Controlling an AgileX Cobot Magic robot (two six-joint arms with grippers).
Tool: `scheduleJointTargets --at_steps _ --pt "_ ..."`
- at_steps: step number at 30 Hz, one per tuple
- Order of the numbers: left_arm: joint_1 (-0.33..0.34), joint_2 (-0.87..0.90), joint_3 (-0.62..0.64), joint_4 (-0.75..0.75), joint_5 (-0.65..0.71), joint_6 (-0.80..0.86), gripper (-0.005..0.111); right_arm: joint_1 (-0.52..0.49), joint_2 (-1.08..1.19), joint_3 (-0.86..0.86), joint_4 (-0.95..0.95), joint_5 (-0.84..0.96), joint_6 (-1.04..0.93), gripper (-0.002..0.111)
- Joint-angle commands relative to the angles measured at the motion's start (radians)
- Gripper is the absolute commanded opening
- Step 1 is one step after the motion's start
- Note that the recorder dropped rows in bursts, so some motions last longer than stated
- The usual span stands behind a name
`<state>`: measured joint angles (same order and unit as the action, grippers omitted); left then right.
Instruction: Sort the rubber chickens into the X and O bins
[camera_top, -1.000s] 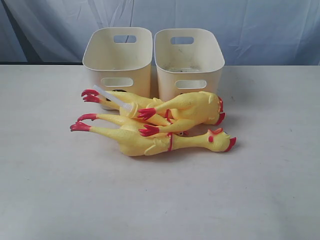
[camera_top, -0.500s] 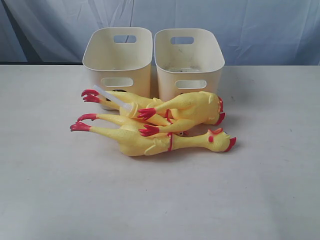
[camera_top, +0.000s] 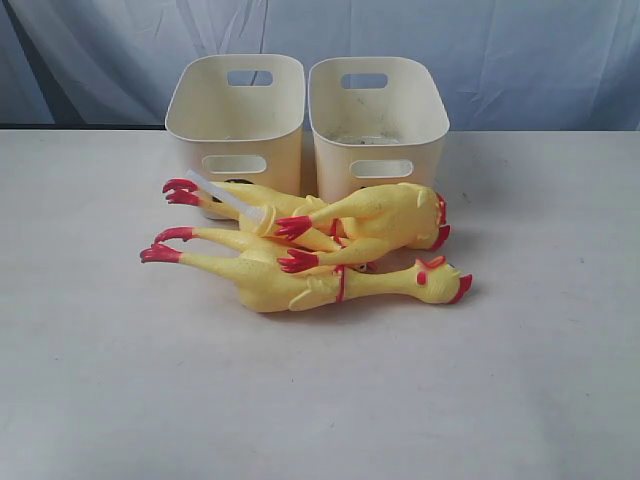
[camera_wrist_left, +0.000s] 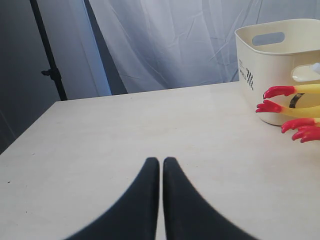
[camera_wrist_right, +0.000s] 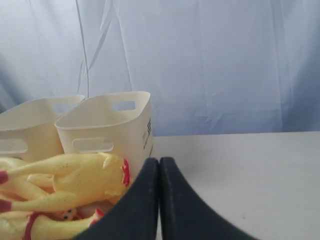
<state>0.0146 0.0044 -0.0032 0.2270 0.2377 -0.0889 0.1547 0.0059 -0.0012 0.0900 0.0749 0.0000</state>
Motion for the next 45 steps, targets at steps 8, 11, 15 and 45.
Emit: scheduleJointTargets --at_steps 8,11,15,45 --pt "0.003 -0.004 0.003 0.001 -0.005 -0.004 0.004 -0.003 -0.006 0.001 0.357 -0.132 0.089 0.0" --pt "0.003 -0.004 0.003 0.001 -0.005 -0.004 0.004 -0.003 -0.006 0.001 0.444 -0.143 0.09 0.0" --pt "0.003 -0.004 0.003 0.001 -0.005 -0.004 0.004 -0.003 -0.006 -0.039 0.446 -0.043 0.09 0.0" --pt "0.003 -0.004 0.003 0.001 -0.005 -0.004 0.004 0.174 0.706 -0.707 0.407 0.532 -0.909 0.0"
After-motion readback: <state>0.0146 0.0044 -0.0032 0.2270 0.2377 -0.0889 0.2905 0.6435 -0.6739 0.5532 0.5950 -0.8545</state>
